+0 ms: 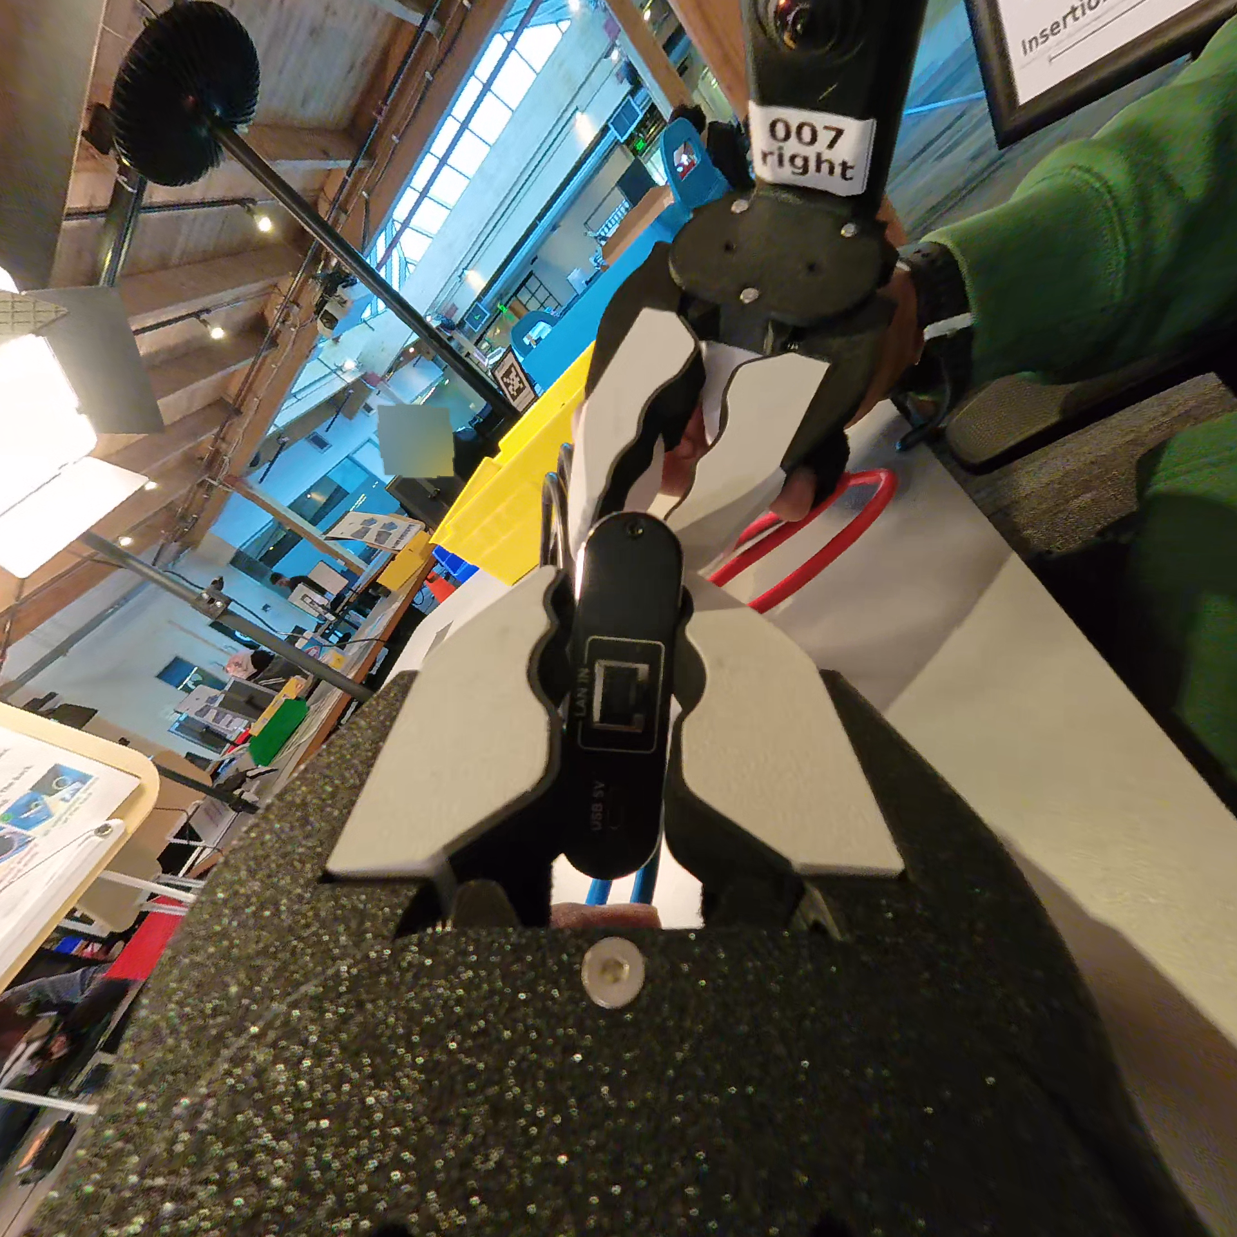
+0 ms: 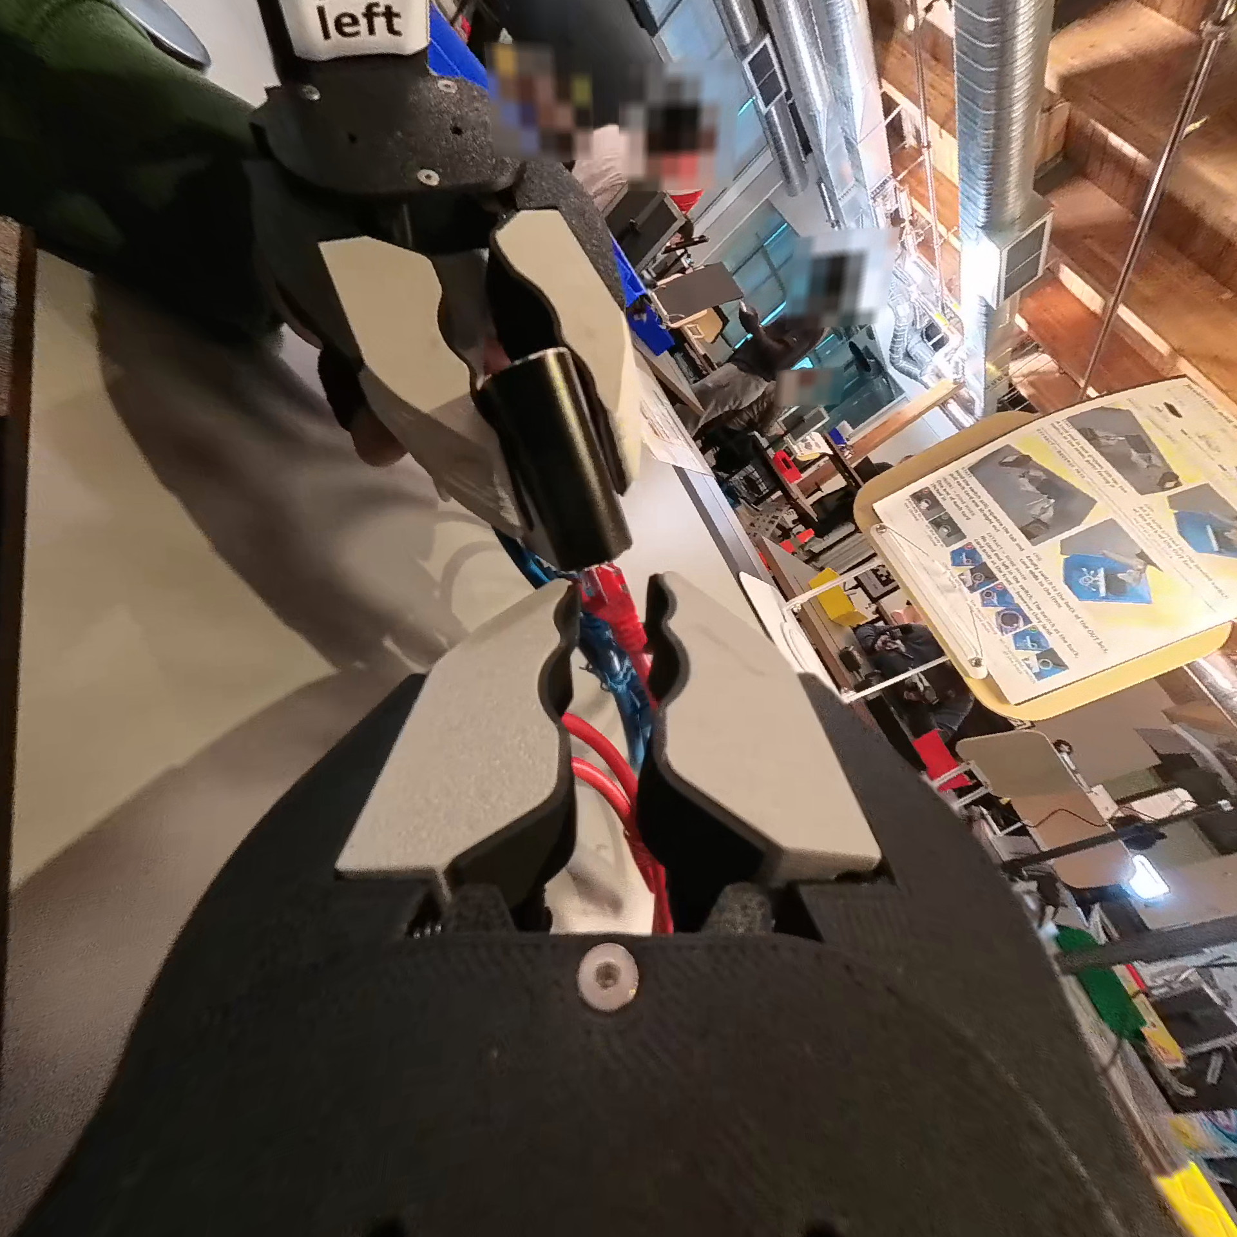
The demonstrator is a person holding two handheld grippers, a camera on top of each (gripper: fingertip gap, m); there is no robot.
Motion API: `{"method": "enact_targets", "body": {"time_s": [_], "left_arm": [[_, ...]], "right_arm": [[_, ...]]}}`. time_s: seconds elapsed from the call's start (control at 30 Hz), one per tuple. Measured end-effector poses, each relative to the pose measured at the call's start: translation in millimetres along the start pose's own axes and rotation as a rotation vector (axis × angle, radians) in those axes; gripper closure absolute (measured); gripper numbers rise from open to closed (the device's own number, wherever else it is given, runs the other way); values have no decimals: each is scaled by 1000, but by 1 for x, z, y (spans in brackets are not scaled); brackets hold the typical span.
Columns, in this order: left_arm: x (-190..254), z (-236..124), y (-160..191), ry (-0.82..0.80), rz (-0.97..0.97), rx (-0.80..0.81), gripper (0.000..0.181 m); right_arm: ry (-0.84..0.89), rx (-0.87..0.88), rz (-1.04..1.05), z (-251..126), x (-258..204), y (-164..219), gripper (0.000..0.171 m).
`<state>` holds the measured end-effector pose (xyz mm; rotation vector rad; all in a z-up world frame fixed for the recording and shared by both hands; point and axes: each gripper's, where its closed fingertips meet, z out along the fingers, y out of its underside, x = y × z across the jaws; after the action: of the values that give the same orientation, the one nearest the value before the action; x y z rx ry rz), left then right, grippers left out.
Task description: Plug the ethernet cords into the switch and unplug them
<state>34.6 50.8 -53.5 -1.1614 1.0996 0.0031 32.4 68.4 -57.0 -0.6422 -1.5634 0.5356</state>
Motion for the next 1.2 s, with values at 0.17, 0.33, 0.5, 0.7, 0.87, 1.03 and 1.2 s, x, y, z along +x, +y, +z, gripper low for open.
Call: {"method": "enact_targets", "body": {"time_s": [0.17,0.33,0.5,0.7,0.87,1.03,1.2], "left_arm": [[5,2,1,21,17,-9,151],[2,2,7,-3,44,-53,154],[1,4,26,-32,130,-181,153],[-1,3,26,-69,176,-201,153],[13,1,31,8,214,-225,153],[10,3,41,-42,200,-287,153],[-32,-14,51,-258,190,-375,154]], "right_arm": [[-35,-29,-24,4,-8,4,155],[-14,-55,-43,6,-6,7,155],[-14,-80,-67,3,-3,11,157],[26,-92,-73,1,-1,8,157],[275,-140,-4,-11,43,16,158],[177,-68,-10,-43,59,8,158],[151,-102,24,-49,62,28,157]]}}
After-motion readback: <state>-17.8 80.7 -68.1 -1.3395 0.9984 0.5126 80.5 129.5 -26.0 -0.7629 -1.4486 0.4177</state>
